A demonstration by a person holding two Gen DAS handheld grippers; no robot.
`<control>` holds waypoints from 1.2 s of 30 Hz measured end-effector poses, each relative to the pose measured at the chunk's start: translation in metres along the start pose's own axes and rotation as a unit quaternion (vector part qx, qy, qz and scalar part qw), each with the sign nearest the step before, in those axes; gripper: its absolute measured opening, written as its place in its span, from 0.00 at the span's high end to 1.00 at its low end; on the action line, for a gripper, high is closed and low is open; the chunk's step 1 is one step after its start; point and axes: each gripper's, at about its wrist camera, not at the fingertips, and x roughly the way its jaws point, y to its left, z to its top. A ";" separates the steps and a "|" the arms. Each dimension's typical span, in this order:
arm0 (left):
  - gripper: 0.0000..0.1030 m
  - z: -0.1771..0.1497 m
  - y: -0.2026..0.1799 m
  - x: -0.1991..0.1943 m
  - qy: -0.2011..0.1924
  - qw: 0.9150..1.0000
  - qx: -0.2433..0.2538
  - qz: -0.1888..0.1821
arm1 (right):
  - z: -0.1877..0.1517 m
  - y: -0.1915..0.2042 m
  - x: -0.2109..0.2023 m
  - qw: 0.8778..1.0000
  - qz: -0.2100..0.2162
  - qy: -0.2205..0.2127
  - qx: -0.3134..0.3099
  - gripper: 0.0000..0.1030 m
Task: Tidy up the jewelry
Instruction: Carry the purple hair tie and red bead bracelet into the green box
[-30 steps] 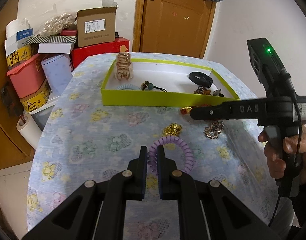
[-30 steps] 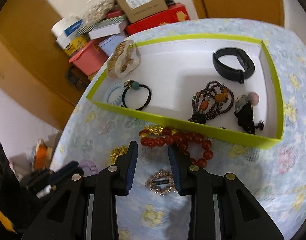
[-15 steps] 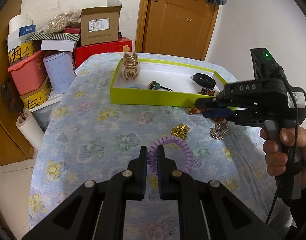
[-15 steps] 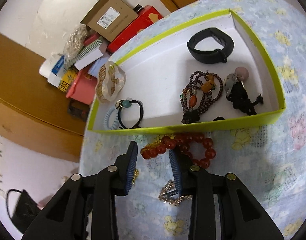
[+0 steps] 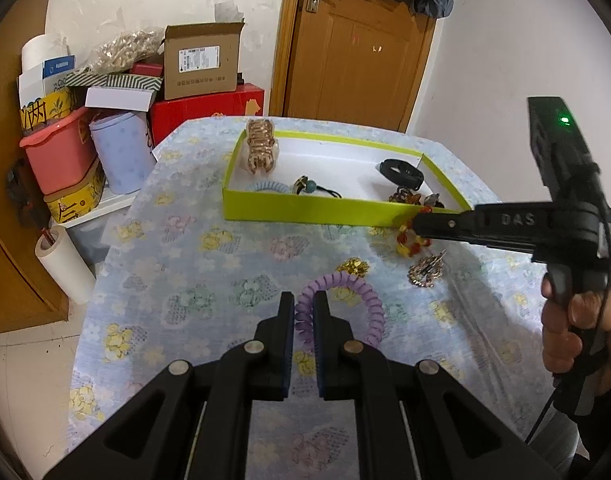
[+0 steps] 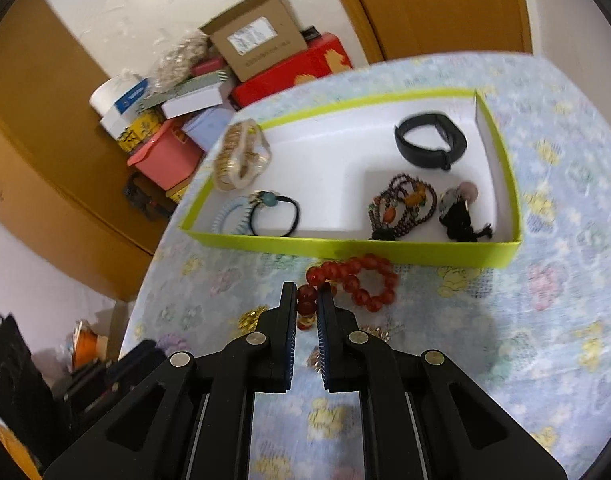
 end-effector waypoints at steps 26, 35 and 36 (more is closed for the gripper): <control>0.91 0.074 -0.013 0.016 -0.024 1.000 0.019 0.002 | 0.038 0.006 -0.041 0.992 0.020 -0.049 -0.112 0.90; 0.91 0.112 -0.006 0.070 -0.010 1.000 0.022 0.015 | 0.077 -0.011 -0.007 0.992 0.024 -0.040 -0.121 0.90; 0.91 0.116 -0.006 0.076 -0.009 1.000 0.022 0.016 | 0.081 -0.013 -0.004 0.991 0.024 -0.039 -0.122 0.90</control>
